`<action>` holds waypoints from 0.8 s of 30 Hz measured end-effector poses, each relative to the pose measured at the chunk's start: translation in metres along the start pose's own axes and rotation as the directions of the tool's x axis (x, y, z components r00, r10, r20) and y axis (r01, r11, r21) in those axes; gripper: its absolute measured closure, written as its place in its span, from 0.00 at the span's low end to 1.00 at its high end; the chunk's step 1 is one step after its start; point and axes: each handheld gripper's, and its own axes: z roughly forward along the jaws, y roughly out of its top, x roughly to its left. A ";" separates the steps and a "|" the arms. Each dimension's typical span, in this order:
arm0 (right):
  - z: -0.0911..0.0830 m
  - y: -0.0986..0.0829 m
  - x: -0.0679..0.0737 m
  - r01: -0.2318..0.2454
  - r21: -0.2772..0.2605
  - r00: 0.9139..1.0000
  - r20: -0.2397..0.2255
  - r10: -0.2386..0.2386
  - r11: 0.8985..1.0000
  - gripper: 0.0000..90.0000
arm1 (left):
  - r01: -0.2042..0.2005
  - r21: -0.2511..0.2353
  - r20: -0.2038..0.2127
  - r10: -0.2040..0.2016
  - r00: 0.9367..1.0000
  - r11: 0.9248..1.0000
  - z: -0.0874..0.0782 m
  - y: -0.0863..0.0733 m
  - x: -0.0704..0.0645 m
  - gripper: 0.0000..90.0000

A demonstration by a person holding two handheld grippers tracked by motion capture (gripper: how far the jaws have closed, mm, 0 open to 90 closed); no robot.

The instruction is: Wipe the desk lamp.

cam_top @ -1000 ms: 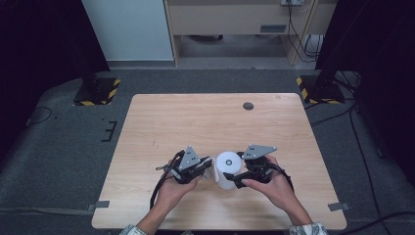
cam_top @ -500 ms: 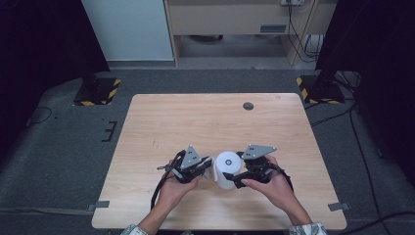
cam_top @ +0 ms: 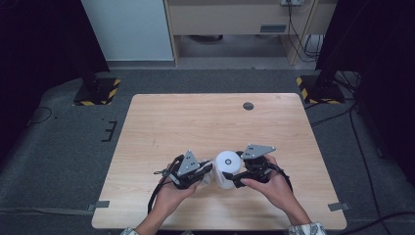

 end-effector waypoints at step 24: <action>0.001 0.000 0.000 0.004 0.002 1.000 0.021 -0.004 1.000 0.11 | -0.043 0.068 0.041 0.040 0.998 0.997 0.006 -0.008 -0.013 0.90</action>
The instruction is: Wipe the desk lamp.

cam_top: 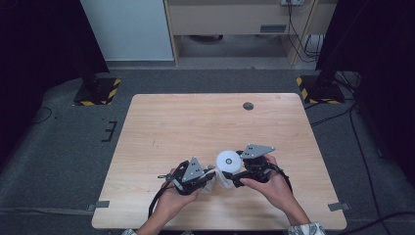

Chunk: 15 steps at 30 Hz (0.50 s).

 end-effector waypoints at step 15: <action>0.000 0.000 0.000 0.000 -0.002 1.000 0.002 0.000 1.000 0.11 | -0.030 0.150 0.008 0.030 1.000 0.988 0.027 -0.015 0.003 0.90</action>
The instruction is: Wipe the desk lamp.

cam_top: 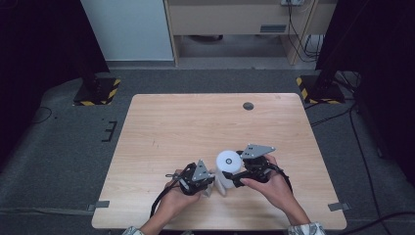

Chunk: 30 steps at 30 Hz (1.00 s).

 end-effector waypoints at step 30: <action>0.003 0.001 0.007 0.013 0.001 0.999 -0.051 -0.013 1.000 0.11 | 0.075 -0.194 -0.052 -0.087 0.995 0.978 -0.019 0.015 0.030 0.90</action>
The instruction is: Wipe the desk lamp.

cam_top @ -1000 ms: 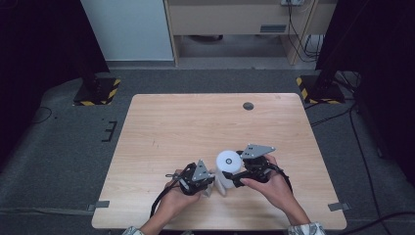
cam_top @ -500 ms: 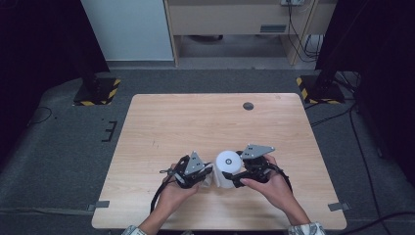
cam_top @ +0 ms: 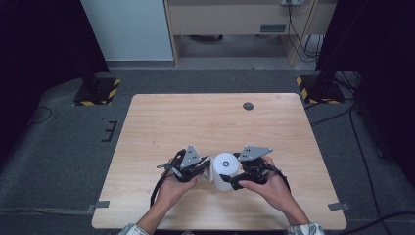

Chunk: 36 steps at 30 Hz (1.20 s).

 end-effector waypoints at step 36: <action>0.003 -0.002 0.000 0.013 0.008 1.000 0.005 -0.013 1.000 0.11 | -0.017 0.022 0.019 0.016 1.000 1.000 0.003 0.006 0.005 0.91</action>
